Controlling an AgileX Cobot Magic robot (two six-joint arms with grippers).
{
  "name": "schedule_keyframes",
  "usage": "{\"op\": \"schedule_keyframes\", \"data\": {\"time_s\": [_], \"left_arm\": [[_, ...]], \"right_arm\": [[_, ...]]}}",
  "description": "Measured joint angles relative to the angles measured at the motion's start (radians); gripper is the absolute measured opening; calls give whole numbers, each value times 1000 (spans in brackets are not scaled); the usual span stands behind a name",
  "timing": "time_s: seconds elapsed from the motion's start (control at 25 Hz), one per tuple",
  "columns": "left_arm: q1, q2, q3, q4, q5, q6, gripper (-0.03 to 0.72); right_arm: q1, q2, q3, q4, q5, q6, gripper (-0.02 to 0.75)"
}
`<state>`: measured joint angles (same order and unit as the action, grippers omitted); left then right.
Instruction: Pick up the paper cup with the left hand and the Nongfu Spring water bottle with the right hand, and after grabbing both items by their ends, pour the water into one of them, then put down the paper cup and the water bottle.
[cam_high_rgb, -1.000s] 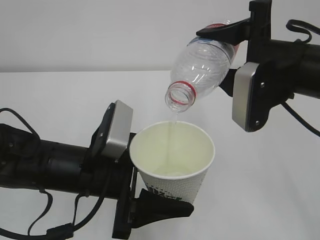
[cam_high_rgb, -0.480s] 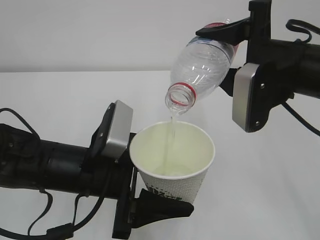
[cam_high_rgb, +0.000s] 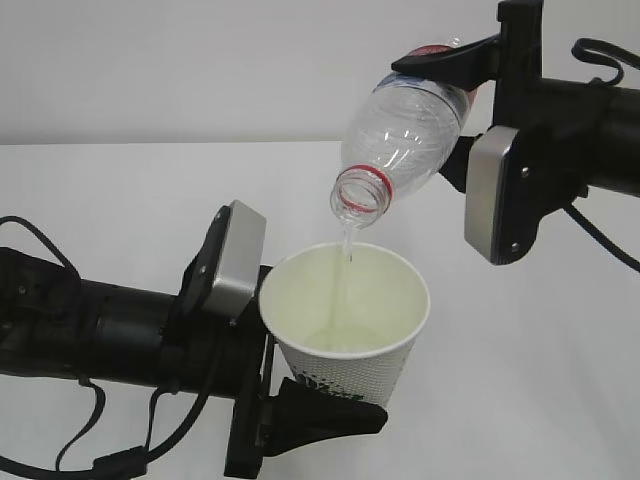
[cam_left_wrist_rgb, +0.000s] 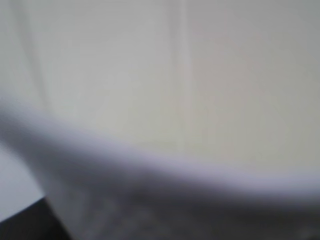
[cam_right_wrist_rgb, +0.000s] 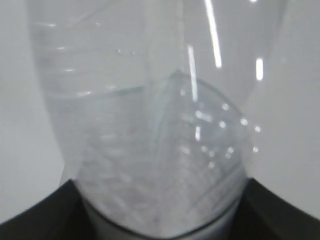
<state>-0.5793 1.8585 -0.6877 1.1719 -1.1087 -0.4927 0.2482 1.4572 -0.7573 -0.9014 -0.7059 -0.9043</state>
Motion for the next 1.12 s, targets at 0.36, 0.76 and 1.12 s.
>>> {"op": "schedule_keyframes", "data": {"time_s": [0.36, 0.76, 1.12], "left_arm": [[0, 0, 0, 0, 1, 0, 529], [0, 0, 0, 0, 1, 0, 529], [0, 0, 0, 0, 2, 0, 529]], "right_arm": [[0, 0, 0, 0, 0, -6, 475], [0, 0, -2, 0, -2, -22, 475], [0, 0, -2, 0, -2, -35, 475]]}}
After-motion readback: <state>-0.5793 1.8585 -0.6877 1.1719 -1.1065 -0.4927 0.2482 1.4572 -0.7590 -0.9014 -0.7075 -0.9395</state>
